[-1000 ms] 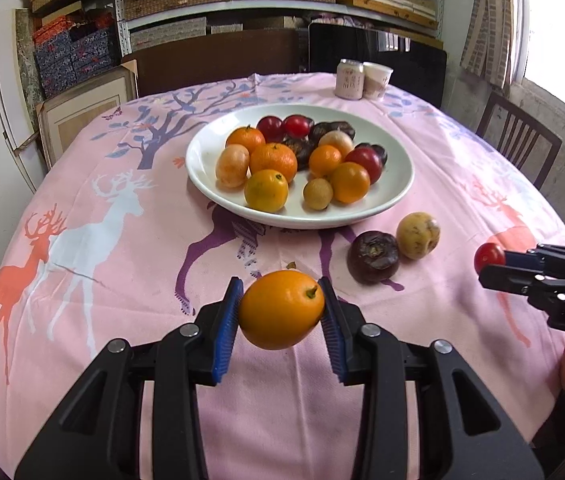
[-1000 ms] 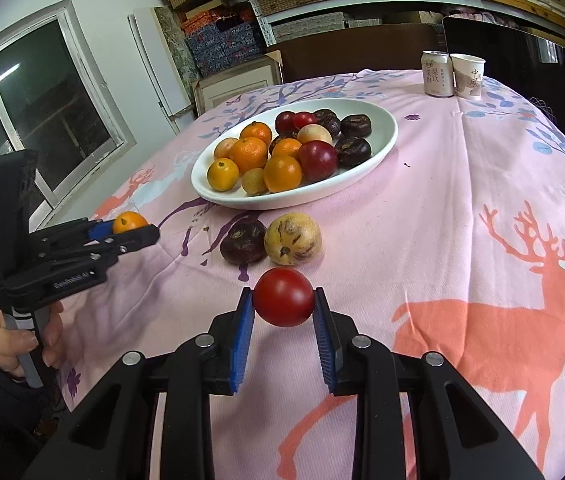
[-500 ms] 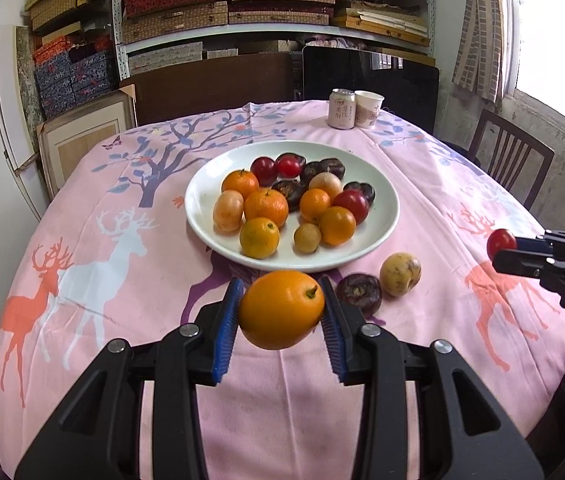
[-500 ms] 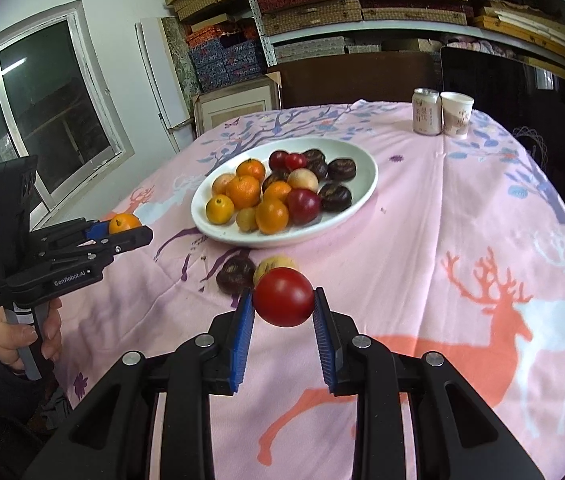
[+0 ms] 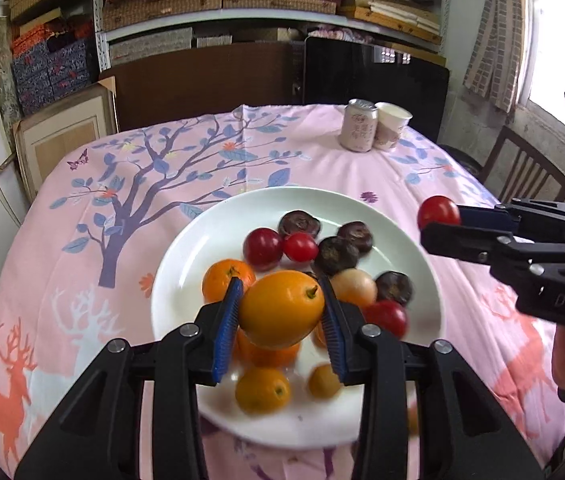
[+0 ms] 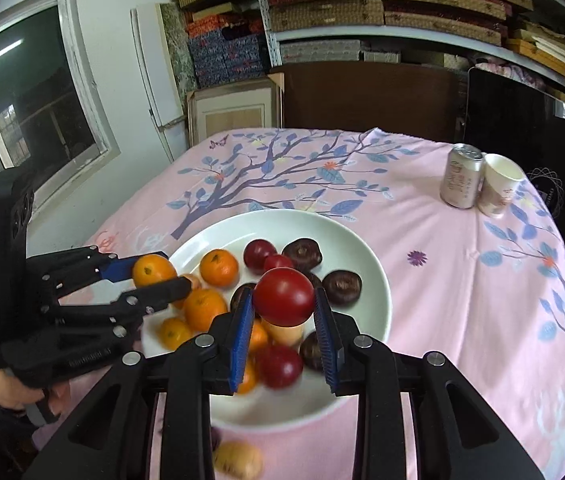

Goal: Organize fruits
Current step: 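Carry the mandarin and red tomato onto the plate and open both tools, then grasp a dark purple fruit with the left tool while the right tool grasps a pale yellow fruit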

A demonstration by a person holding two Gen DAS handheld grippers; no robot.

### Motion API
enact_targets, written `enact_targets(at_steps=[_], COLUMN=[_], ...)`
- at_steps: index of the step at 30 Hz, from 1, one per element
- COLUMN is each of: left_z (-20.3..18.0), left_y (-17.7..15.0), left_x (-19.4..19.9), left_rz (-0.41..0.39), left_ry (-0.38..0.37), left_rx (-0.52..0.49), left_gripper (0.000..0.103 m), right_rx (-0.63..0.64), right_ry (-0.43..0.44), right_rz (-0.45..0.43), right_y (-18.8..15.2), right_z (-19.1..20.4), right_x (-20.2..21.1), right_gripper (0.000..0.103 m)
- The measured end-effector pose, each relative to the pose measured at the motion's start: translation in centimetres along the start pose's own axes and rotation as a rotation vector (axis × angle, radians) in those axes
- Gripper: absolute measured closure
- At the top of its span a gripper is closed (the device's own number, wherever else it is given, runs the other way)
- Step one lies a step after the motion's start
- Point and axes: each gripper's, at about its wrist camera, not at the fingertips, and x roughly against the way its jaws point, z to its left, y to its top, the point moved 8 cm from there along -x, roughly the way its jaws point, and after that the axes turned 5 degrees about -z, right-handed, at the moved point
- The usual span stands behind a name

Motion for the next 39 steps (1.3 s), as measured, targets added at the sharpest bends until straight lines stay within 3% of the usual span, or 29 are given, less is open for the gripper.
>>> enact_targets(at_steps=[5,8,11,15,20,26,30,39], left_z=[1.2,1.7,2.0,2.4,1.6,0.5,0.0,-0.7], left_y=[0.3,0.5,0.7,0.5,-2.6,-9.3,-12.3,-13.5], left_x=[-4.3,-4.4,-3.3,0.0,6.0,9.1,9.3,8.8], left_rz=[0.057,0.034,0.007,-0.041,-0.104,-0.048,-0.037,-0.048], left_ry=[0.004,0.030,0.047,0.043,0.040,-0.006,0.033,0.053], left_rx=[0.023,0.017,0.011,0.048,0.003,0.018,0.003,0.009], left_gripper=[0.063,0.040,0.032,0.030,0.015,0.014,0.014,0.014], right_rx=[0.000,0.001,-0.007,-0.018,-0.018,0.000,0.059,0.043], right_ry=[-0.002,-0.008,0.000,-0.018,-0.045,-0.039,-0.077,-0.143], right_rz=[0.042,0.036,0.015,-0.001,-0.008,0.020,0.047,0.061], right_y=[0.3,0.4,0.7,0.6,-2.9,-10.2,-13.5,-13.8], right_z=[-0.1,-0.1,-0.1,-0.3,0.0,2.3,3.8,3.3], right_x=[-4.7,-5.8,-5.2,-2.9,1.9,5.6,5.1,2.8], right_gripper=[0.070,0.055,0.048,0.048,0.040,0.039,0.039,0.039])
